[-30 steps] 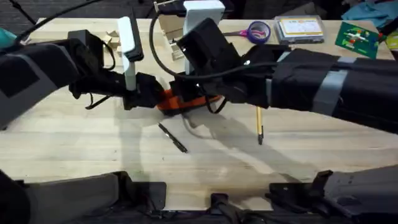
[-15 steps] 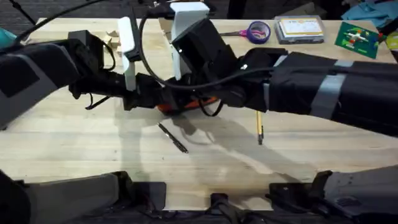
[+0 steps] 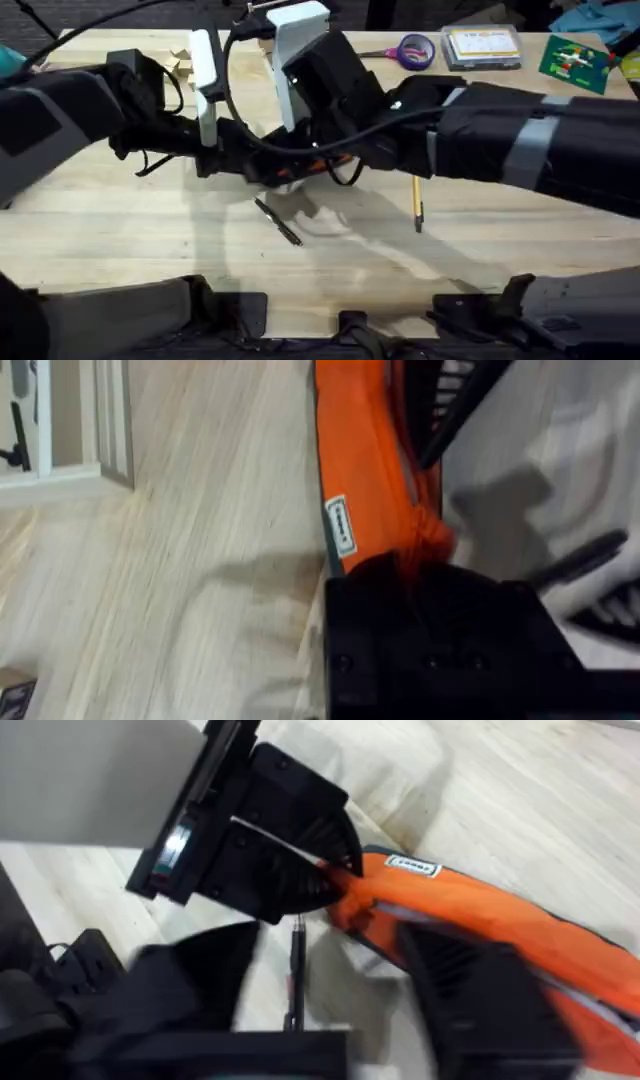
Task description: Unzip the bag, pick up the pens from the table one at a time and place them inside, then zip the bag closed.
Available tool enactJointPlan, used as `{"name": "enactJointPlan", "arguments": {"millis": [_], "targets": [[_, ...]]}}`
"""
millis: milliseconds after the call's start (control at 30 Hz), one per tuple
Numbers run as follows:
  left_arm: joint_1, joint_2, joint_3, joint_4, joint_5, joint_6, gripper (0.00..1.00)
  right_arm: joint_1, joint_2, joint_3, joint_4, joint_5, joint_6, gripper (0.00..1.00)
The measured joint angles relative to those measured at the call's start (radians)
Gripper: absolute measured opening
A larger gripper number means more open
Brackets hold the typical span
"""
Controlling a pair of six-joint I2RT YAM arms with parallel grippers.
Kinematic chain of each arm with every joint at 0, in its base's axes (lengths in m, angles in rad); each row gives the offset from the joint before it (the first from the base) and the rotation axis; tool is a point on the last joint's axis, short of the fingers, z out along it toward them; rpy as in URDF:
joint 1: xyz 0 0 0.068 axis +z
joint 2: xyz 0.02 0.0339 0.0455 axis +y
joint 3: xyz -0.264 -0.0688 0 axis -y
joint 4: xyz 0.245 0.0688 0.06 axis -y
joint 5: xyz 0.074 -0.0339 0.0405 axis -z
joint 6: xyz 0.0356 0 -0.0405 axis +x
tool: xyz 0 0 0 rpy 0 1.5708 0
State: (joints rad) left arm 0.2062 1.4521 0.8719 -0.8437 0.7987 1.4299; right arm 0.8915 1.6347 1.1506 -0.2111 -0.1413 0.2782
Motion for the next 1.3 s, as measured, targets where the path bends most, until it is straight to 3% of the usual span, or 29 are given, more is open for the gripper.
{"name": "enactJointPlan", "arguments": {"millis": [33,100,667,700,833,900,1300], "targets": [[-0.001,0.000,0.000,0.001,0.006,-0.004,0.043,0.003,-0.005,0.000,-0.007,-0.001,-0.009,0.946],[-0.004,0.000,0.000,0.000,0.010,-0.005,0.042,0.020,-0.021,0.000,-0.042,0.007,-0.028,0.993],[-0.005,0.000,0.000,0.002,0.013,-0.008,0.043,0.006,-0.242,0.000,-0.282,0.052,-0.118,0.998],[-0.005,0.000,0.000,0.003,0.013,-0.007,0.099,0.001,-0.249,0.000,-0.286,0.052,-0.119,0.998],[-0.008,0.000,0.000,0.002,0.027,-0.009,0.725,-0.019,-0.275,0.000,-0.302,0.051,-0.122,0.998],[-0.008,0.000,0.000,0.002,0.031,-0.014,0.960,-0.027,-0.285,0.000,-0.318,0.051,-0.123,0.998],[-0.008,0.000,0.000,0.002,0.040,-0.015,0.992,-0.089,-0.291,0.037,-0.420,-0.003,-0.213,0.995]]}}
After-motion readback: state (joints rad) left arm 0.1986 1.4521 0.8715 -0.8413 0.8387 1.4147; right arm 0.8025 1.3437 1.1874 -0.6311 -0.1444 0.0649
